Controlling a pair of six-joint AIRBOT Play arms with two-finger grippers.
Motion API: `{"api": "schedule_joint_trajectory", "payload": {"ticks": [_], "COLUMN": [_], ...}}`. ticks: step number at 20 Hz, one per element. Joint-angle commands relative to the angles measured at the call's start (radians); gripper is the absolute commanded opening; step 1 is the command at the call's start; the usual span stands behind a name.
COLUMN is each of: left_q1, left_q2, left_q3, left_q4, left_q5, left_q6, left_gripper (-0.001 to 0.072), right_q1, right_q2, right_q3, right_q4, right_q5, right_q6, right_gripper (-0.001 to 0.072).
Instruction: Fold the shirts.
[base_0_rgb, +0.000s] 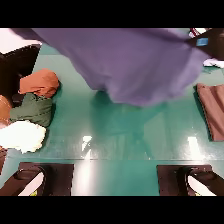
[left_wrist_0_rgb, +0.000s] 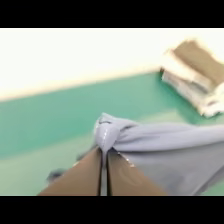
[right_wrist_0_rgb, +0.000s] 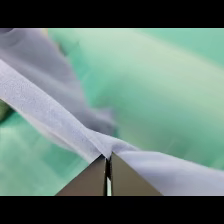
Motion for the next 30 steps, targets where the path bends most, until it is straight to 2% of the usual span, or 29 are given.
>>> {"api": "schedule_joint_trajectory", "payload": {"ticks": [1,5,11,15,20,21,22,23,25,28,30], "left_q1": [0.001,0.001,0.001,0.001,0.001,0.001,0.002,0.004,0.023,0.054,0.049], "left_q2": [0.035,-0.111,-0.512,-0.754,-0.840,-0.840,-0.839,-0.839,-0.836,-0.774,-0.672], "left_q3": [0.055,-0.019,-0.145,-0.157,-0.159,-0.156,-0.154,-0.153,-0.132,-0.159,-0.299], "left_q4": [-0.003,0.001,0.045,0.057,0.058,0.058,0.058,0.061,0.060,0.076,0.103], "left_q5": [0.009,-0.018,-0.088,-0.084,-0.021,-0.008,-0.004,-0.012,-0.090,-0.223,-0.206], "left_q6": [-0.008,-0.007,-0.003,0.044,0.048,0.048,0.043,0.022,-0.001,0.003,0.004], "left_gripper": [0.0023,0.0023,0.0024,0.0024,0.0027,0.0169,0.0476,0.0549,0.0540,0.0540,0.0540], "right_q1": [-0.004,-0.004,-0.004,-0.005,-0.009,-0.009,-0.010,-0.022,-0.050,-0.099,-0.125], "right_q2": [0.075,-0.051,-0.475,-0.690,-0.768,-0.768,-0.767,-0.764,-0.745,-0.647,-0.528], "right_q3": [0.047,0.046,0.046,0.047,0.047,0.047,0.048,0.050,0.047,-0.024,-0.165], "right_q4": [-0.039,-0.087,-0.114,-0.111,-0.076,-0.076,-0.066,-0.039,0.030,0.051,0.051], "right_q5": [0.036,0.115,0.117,-0.004,-0.124,-0.134,-0.137,-0.126,-0.070,0.019,0.016], "right_q6": [0.096,0.156,0.114,0.098,0.095,0.095,0.095,0.094,0.064,0.018,-0.011], "right_gripper": [0.0010,0.0010,0.0010,0.0011,0.0017,0.0099,0.0315,0.0420,0.0420,0.0418,0.0418]}}
